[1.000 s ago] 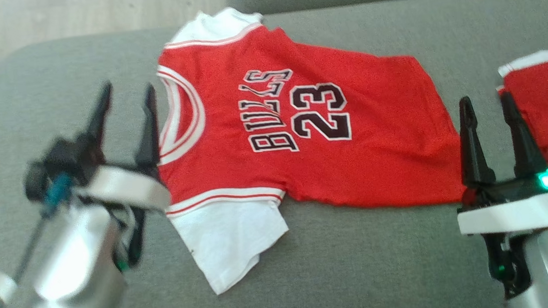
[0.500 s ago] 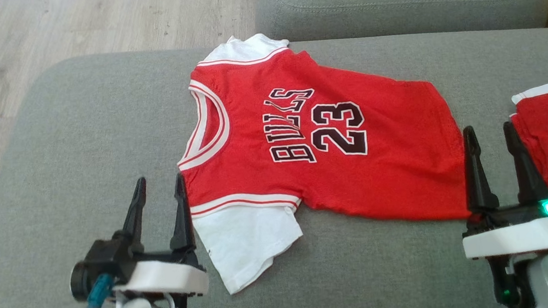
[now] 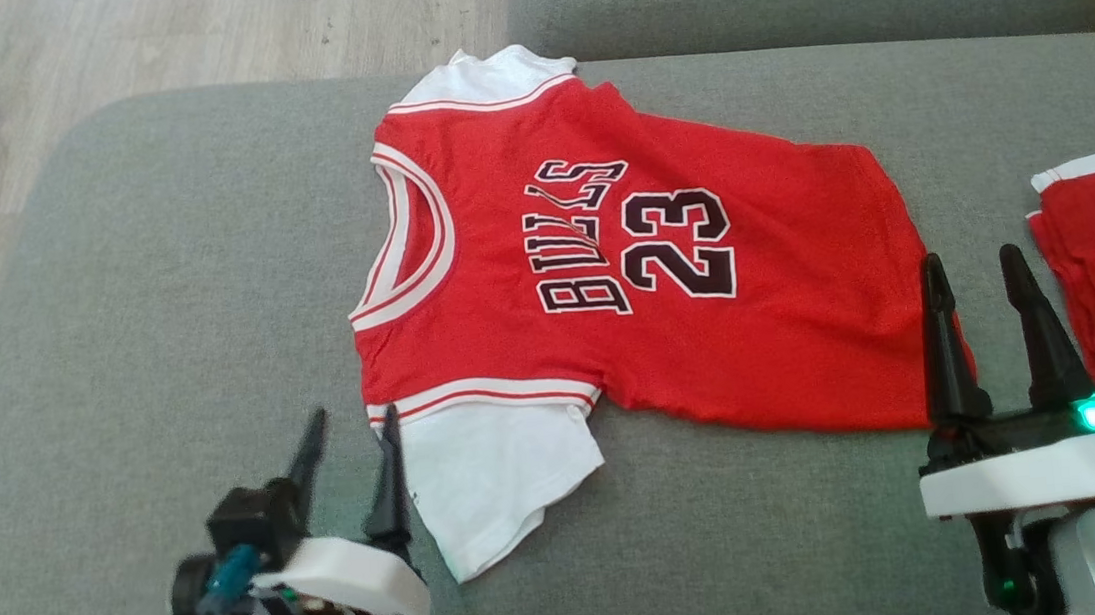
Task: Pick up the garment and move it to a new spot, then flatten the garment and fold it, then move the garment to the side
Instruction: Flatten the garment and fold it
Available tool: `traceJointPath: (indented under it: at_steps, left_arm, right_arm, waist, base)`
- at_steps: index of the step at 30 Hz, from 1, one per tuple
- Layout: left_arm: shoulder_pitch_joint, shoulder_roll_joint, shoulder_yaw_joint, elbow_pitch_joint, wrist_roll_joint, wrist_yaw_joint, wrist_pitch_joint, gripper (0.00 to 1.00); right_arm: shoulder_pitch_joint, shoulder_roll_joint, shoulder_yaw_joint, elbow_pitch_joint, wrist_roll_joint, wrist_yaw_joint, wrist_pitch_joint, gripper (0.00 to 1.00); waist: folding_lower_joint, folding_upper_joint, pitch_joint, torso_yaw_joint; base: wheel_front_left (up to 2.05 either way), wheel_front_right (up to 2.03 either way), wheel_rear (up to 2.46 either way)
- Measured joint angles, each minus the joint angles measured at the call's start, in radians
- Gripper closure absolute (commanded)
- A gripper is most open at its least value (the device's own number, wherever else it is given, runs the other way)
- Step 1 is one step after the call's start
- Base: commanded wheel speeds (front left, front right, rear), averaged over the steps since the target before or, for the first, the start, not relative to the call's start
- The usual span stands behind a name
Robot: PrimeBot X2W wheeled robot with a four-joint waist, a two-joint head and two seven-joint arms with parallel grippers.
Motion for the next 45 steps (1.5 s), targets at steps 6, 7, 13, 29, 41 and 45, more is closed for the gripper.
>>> traceJointPath:
  at_steps: [6, 7, 13, 29, 41, 45]
  left_arm:
    - [0.008, -0.01, -0.033, 0.047, -0.039, -0.019, 0.118, 0.0]
    - [0.008, -0.009, -0.034, 0.051, -0.039, -0.019, 0.128, 0.0]
    - [-0.01, 0.002, -0.016, 0.096, -0.042, 0.007, 0.132, 0.0]
    - [-0.223, 0.025, -0.012, 0.346, -0.05, -0.067, 0.207, 0.0]
    - [-0.337, 0.06, -0.021, 0.429, -0.037, -0.117, 0.179, 1.0]
    - [-0.412, 0.079, -0.029, 0.448, -0.008, -0.122, 0.139, 1.0]
  right_arm:
    - [-0.001, 0.0, 0.0, 0.0, 0.0, 0.0, 0.0, 0.0]
    - [-0.002, 0.0, 0.001, 0.0, 0.0, 0.0, 0.0, 0.0]
    - [-0.005, 0.0, 0.008, 0.001, 0.0, 0.0, 0.0, 0.0]
    - [-0.047, 0.0, 0.04, 0.001, 0.0, 0.0, 0.0, 0.0]
    - [-0.083, 0.0, 0.061, -0.002, 0.0, 0.0, 0.0, 0.0]
    - [-0.095, 0.0, 0.074, -0.002, 0.008, 0.0, 0.0, 0.0]
  waist:
    - [0.0, 0.0, 0.009, -0.009]
    - [-0.0001, 0.0, 0.01, -0.011]
    - [0.0, 0.0, 0.019, -0.023]
    - [0.0, 0.0, 0.098, -0.106]
    - [0.0, 0.0, 0.141, -0.159]
    - [0.0, 0.0, 0.151, -0.179]
  base:
    - [0.0, 0.0, 0.0]
    - [0.0, 0.0, 0.0]
    - [0.0, 0.0, 0.0]
    - [0.0, 0.0, 0.0]
    - [0.0, 0.0, 0.0]
    - [0.0, 0.0, 0.0]
